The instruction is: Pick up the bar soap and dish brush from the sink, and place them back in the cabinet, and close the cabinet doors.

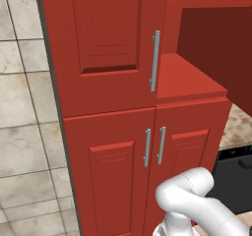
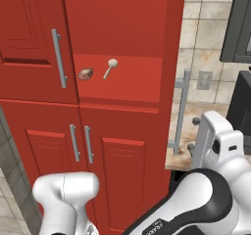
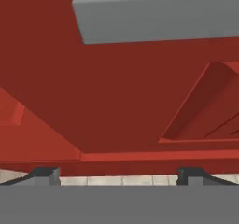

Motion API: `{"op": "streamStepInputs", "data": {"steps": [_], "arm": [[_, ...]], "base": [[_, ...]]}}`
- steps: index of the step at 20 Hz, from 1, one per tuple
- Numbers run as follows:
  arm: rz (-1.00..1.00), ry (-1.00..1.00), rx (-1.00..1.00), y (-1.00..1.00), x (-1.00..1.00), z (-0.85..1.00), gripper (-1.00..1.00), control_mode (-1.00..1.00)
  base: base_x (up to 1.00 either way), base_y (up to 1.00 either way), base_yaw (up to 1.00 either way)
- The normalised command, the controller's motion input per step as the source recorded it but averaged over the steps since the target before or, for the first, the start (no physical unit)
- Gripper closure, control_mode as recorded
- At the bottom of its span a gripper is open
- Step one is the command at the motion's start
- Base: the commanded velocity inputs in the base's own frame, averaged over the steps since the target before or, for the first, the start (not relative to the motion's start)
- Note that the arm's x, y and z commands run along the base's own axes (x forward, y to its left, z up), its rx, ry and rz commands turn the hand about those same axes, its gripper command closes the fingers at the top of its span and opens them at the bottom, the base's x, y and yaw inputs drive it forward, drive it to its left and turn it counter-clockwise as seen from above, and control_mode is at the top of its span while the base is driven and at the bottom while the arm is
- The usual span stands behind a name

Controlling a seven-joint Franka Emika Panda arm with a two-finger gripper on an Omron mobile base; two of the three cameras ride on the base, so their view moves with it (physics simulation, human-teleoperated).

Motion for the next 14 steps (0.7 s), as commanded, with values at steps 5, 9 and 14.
{"op": "streamStepInputs", "data": {"steps": [5,9,14], "arm": [[0.12,0.00,0.00,0.00,0.00,0.00,-1.00,-1.00],[0.11,0.00,0.00,0.00,0.00,0.00,-1.00,-1.00],[0.08,0.00,0.00,0.06,0.00,0.00,-1.00,-1.00]], "base": [[0.00,0.00,0.00],[0.00,0.00,0.00],[0.00,0.00,0.00]]}}
